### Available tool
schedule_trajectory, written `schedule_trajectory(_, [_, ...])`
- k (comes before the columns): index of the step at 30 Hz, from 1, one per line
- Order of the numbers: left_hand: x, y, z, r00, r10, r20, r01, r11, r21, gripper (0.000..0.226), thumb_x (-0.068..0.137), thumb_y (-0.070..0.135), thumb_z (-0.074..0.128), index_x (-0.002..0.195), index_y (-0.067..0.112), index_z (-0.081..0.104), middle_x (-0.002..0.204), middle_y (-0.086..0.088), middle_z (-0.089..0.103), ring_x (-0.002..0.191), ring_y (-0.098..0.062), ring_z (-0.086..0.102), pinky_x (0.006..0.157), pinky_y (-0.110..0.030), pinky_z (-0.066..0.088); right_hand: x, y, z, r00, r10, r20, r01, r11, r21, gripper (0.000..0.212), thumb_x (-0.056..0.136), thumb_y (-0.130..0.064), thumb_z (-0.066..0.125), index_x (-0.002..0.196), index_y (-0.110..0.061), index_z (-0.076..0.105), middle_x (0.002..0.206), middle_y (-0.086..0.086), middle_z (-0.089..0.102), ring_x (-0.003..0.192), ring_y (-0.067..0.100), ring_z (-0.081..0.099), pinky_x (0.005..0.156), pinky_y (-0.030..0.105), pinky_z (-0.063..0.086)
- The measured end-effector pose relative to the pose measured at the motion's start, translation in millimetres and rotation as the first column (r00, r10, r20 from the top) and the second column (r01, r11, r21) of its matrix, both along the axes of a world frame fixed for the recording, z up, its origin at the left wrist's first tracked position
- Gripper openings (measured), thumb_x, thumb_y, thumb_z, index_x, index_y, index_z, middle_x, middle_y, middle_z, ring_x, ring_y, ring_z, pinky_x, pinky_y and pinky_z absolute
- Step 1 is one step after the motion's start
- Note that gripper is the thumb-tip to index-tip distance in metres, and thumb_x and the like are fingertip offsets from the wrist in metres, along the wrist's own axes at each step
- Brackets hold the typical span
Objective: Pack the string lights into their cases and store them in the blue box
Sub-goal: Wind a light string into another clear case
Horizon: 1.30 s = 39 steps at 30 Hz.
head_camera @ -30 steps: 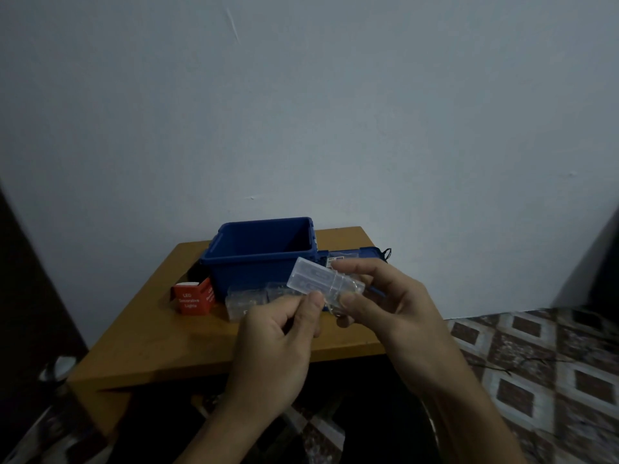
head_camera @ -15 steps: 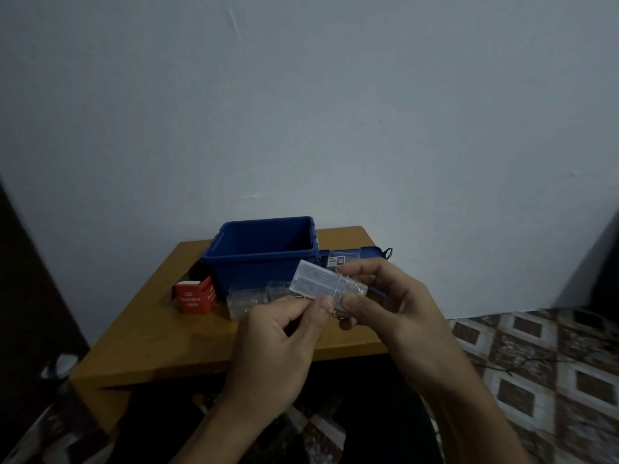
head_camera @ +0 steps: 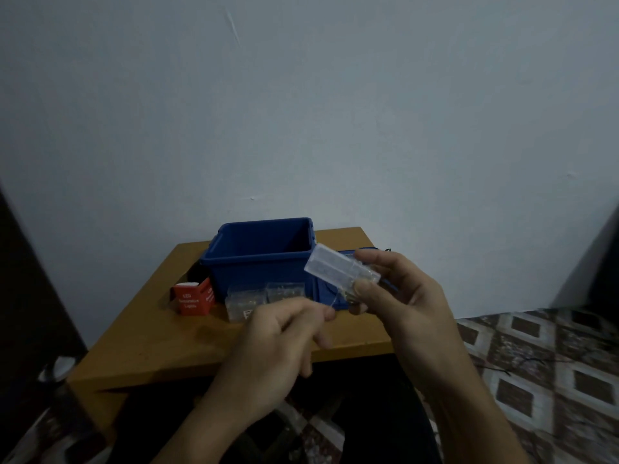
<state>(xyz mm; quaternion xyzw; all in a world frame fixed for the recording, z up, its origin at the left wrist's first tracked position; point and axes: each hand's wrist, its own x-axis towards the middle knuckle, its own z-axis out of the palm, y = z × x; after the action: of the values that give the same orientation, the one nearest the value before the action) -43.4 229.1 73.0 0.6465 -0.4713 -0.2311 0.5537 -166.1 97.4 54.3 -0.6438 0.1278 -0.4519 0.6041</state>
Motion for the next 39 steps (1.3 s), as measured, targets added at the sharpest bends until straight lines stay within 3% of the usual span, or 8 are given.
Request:
schedule_trajectory(8, [0.9,10.0,6.3,0.994,-0.02,0.105,0.019,1.0,0.009,0.017,0.097,0.026,0.058,0.102,0.03,0.074,0.058,0.004,0.062,0.048,0.001,0.049,0.049,-0.013,0.039,-4.1,-6.0,-0.7,0.999,-0.042,0.01,0.042,0.999,0.023,0.027,0.092,-0.008,0.067,0.116,-0.019,0.069,0.104,0.005,0.073,0.09,0.021,0.069,0.073,0.031,0.055])
schedule_trajectory(13, [-3.6,17.6,21.0,0.973,-0.033,0.229,0.035,0.999,-0.006,0.015,0.091,0.031,0.065,0.081,0.026,0.075,0.059,0.001,0.067,0.052,-0.001,0.058,0.056,-0.013,0.044,-3.9,-2.8,1.3,0.998,-0.049,-0.032,0.048,0.998,-0.032,0.026,0.093,-0.007,0.066,0.116,-0.019,0.066,0.1,0.001,0.073,0.079,0.012,0.068,0.069,0.025,0.055])
schedule_trajectory(20, [14.8,20.0,55.7,0.894,-0.079,0.441,0.074,0.997,0.028,0.012,0.09,0.036,0.065,0.083,0.03,0.072,0.075,-0.003,0.068,0.069,-0.029,0.062,0.063,-0.044,0.051,-4.7,-0.6,1.3,0.987,-0.025,-0.161,0.002,0.99,-0.142,0.019,0.094,-0.01,0.066,0.11,-0.021,0.066,0.099,0.0,0.071,0.082,0.015,0.068,0.071,0.027,0.056])
schedule_trajectory(28, [33.6,-4.4,88.2,0.756,-0.193,0.626,0.139,0.981,0.135,0.01,0.092,0.031,0.067,0.086,0.029,0.075,0.079,0.005,0.072,0.075,-0.013,0.068,0.072,-0.041,0.056,-11.2,2.1,4.8,0.958,0.153,-0.243,-0.204,0.959,-0.198,0.014,0.095,-0.017,0.067,0.108,-0.024,0.067,0.099,0.002,0.072,0.087,0.022,0.069,0.079,0.042,0.06])
schedule_trajectory(31, [39.4,-14.6,94.4,0.765,-0.269,0.585,0.192,0.962,0.192,0.008,0.09,0.024,0.068,0.088,0.022,0.075,0.073,0.015,0.071,0.07,-0.001,0.066,0.064,-0.017,0.051,-13.4,2.3,5.9,0.949,0.225,-0.221,-0.266,0.947,-0.178,0.016,0.092,-0.022,0.069,0.107,-0.026,0.068,0.103,0.005,0.073,0.091,0.027,0.069,0.082,0.047,0.059])
schedule_trajectory(34, [46.2,-22.0,91.6,0.826,-0.332,0.455,0.249,0.94,0.234,0.011,0.089,0.019,0.067,0.088,0.01,0.073,0.055,0.013,0.062,0.045,0.001,0.052,0.049,-0.011,0.039,-14.0,0.5,5.0,0.948,0.258,-0.186,-0.288,0.944,-0.159,0.019,0.089,-0.024,0.07,0.108,-0.025,0.068,0.103,0.014,0.071,0.093,0.037,0.068,0.085,0.054,0.057])
schedule_trajectory(37, [55.9,-28.6,80.8,0.871,-0.361,0.333,0.299,0.928,0.224,0.016,0.086,0.029,0.072,0.087,0.014,0.076,0.069,-0.005,0.068,0.059,-0.02,0.055,0.058,-0.03,0.043,-14.4,-1.3,4.4,0.944,0.285,-0.165,-0.309,0.94,-0.145,0.02,0.089,-0.022,0.071,0.109,-0.023,0.069,0.105,0.023,0.069,0.096,0.043,0.067,0.087,0.056,0.056])
schedule_trajectory(39, [61.4,-32.1,71.5,0.904,-0.369,0.216,0.322,0.919,0.226,0.018,0.083,0.036,0.078,0.085,0.018,0.078,0.085,-0.023,0.067,0.075,-0.033,0.055,0.068,-0.044,0.04,-15.4,-1.7,5.4,0.939,0.32,-0.128,-0.334,0.936,-0.111,0.019,0.089,-0.016,0.071,0.107,-0.019,0.07,0.105,0.02,0.071,0.094,0.039,0.068,0.084,0.046,0.059])
